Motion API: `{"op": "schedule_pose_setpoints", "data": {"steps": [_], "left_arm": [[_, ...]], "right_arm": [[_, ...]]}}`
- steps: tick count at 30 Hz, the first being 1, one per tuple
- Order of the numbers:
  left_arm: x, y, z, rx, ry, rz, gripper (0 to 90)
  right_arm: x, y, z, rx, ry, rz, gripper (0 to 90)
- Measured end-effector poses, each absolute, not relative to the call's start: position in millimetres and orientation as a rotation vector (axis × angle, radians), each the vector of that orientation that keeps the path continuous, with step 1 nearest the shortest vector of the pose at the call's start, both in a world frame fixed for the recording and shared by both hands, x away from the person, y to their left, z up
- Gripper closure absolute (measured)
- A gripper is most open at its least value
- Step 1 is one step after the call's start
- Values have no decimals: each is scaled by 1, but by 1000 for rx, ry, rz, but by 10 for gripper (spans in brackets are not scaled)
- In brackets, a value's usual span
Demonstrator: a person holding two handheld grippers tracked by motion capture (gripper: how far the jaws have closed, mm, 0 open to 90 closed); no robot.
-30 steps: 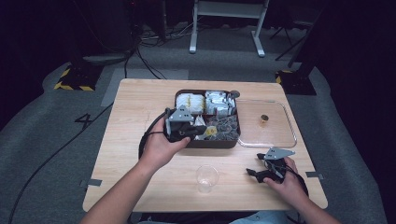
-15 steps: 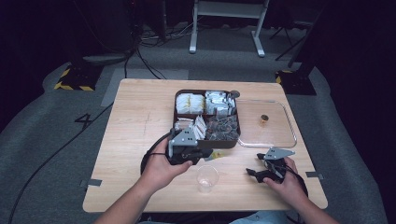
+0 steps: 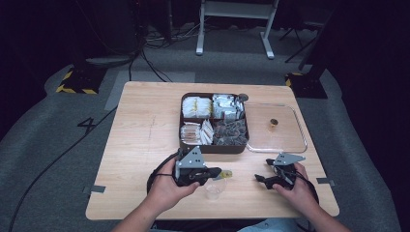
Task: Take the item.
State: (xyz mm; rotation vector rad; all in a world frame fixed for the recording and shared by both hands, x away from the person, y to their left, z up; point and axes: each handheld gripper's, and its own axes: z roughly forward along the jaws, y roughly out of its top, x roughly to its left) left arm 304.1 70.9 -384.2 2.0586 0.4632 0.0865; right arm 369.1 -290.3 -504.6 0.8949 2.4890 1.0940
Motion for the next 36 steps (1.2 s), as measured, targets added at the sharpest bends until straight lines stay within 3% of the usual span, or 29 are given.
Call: {"op": "schedule_pose_setpoints", "data": {"steps": [21, 22, 23, 36], "left_arm": [[305, 65, -411, 2099, 473, 66, 894], [304, 65, -411, 2098, 480, 58, 838], [304, 65, -411, 2098, 473, 60, 723], [308, 71, -411, 2059, 490, 124, 551]], "right_arm": [[369, -290, -505, 895, 2489, 1094, 165], [369, -290, -505, 895, 2489, 1094, 165], [369, -290, -505, 895, 2489, 1094, 164], [369, -290, -505, 894, 2489, 1096, 164]]}}
